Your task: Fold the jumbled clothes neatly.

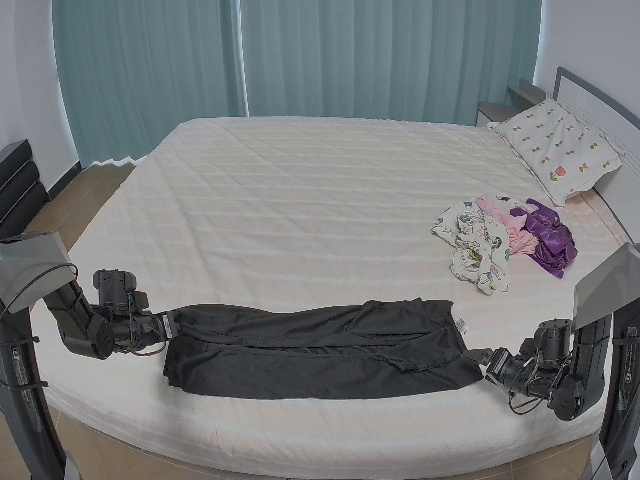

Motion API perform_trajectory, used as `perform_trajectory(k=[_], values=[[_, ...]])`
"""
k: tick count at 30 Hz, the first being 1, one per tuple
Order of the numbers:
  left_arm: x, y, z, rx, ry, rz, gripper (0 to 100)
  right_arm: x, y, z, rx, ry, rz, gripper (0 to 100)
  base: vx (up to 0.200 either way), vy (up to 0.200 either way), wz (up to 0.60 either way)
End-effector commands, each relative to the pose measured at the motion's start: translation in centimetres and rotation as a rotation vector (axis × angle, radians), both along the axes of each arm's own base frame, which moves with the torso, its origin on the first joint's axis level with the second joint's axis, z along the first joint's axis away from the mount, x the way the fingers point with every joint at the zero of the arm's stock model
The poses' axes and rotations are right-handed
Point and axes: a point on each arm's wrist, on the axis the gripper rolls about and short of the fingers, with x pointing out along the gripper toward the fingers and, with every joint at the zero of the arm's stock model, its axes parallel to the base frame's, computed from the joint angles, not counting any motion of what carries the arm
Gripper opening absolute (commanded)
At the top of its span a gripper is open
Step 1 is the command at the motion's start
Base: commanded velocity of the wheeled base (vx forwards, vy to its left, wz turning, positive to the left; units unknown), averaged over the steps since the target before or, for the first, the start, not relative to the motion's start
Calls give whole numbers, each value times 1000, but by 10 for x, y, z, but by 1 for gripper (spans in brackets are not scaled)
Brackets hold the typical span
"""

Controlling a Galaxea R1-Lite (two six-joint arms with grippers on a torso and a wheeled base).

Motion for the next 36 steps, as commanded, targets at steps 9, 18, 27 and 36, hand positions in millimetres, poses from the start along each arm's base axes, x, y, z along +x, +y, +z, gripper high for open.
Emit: perform_trajectory(k=[9,18,27,36], values=[[9,-18,1,-12,-5,69,0,0,1,2,4,-13,2,100,0,0,0],[8,-40,5,18,-13,55,0,1,1,2,4,-15,2,100,0,0,0],[9,-67,6,12,-15,73,0,1,1,2,4,-16,2,100,0,0,0],[1,-91,17,44,-21,43,0,1,0,2,6,-16,0,100,0,-200,0]])
